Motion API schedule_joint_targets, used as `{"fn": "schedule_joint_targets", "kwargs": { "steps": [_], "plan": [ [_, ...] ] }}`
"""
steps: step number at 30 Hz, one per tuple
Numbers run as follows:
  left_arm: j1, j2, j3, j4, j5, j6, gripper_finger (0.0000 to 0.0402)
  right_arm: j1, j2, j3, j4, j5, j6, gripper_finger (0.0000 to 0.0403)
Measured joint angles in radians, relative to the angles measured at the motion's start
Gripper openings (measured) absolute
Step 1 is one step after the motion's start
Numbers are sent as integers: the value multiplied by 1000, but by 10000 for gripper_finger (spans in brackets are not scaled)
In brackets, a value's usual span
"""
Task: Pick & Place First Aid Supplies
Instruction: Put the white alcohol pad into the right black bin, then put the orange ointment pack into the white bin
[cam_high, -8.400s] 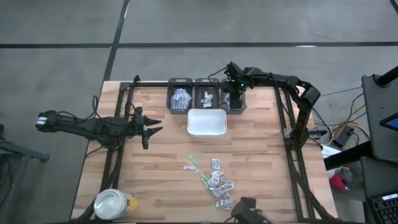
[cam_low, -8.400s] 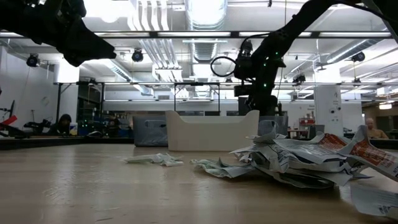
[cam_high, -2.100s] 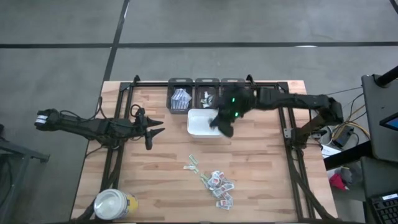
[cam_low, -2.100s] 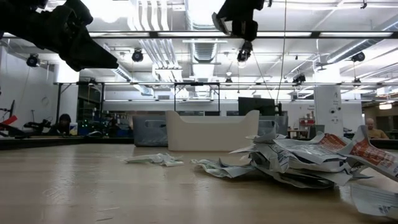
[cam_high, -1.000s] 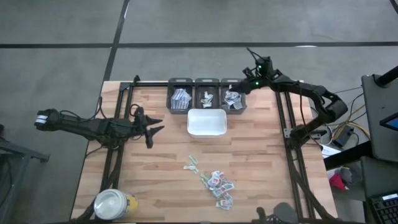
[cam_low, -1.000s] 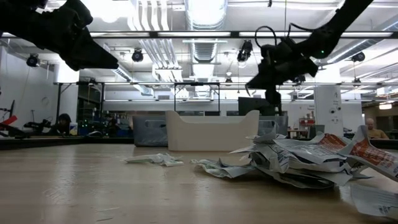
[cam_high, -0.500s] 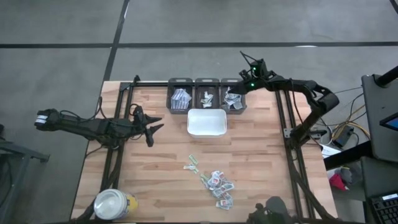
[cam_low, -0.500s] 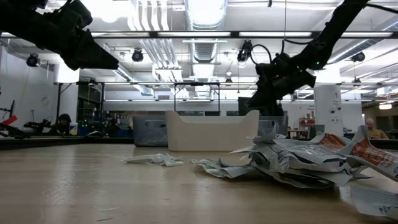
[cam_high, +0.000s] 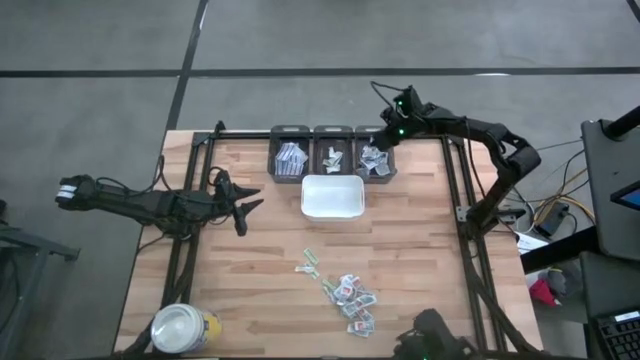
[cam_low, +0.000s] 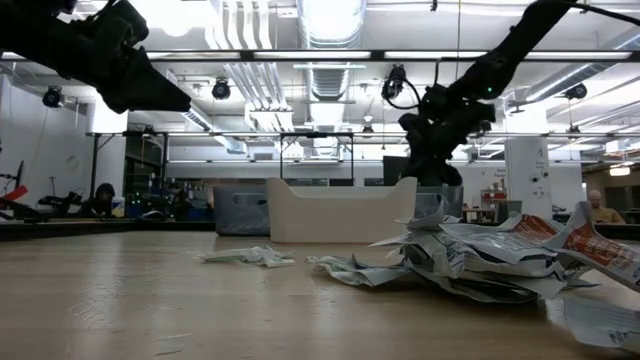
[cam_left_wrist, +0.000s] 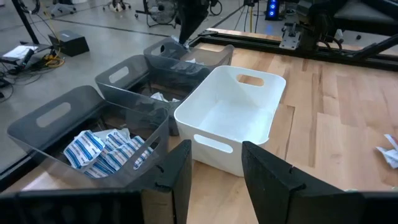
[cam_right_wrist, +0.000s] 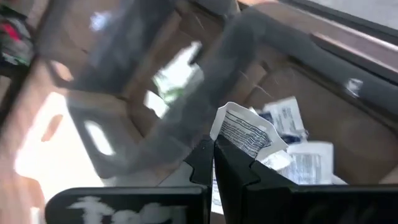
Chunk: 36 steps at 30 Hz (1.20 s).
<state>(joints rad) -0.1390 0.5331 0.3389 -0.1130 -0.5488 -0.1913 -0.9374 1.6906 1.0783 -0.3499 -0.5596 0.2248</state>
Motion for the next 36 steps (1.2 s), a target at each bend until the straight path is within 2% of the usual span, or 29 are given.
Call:
{"fn": "schedule_joint_targets", "kwargs": {
  "steps": [3, 7, 19, 29, 36],
  "plan": [
    [0, 0, 0, 0, -2, 15, 136, 25, 25, 32, -75, 71, -34, 8],
    [0, 0, 0, 0, -23, 15, 136, 47, 66, 70, -135, 114, -68, 8],
    [0, 0, 0, 0, -26, 15, 136, 49, 111, 125, -162, 114, -74, 10],
    [0, 0, 0, 0, -26, 16, 136, 49, 112, 123, -235, 115, -97, 76],
    [0, 0, 0, 0, -26, 11, 136, 62, 80, 223, -440, 110, -132, 110]
  ]
}}
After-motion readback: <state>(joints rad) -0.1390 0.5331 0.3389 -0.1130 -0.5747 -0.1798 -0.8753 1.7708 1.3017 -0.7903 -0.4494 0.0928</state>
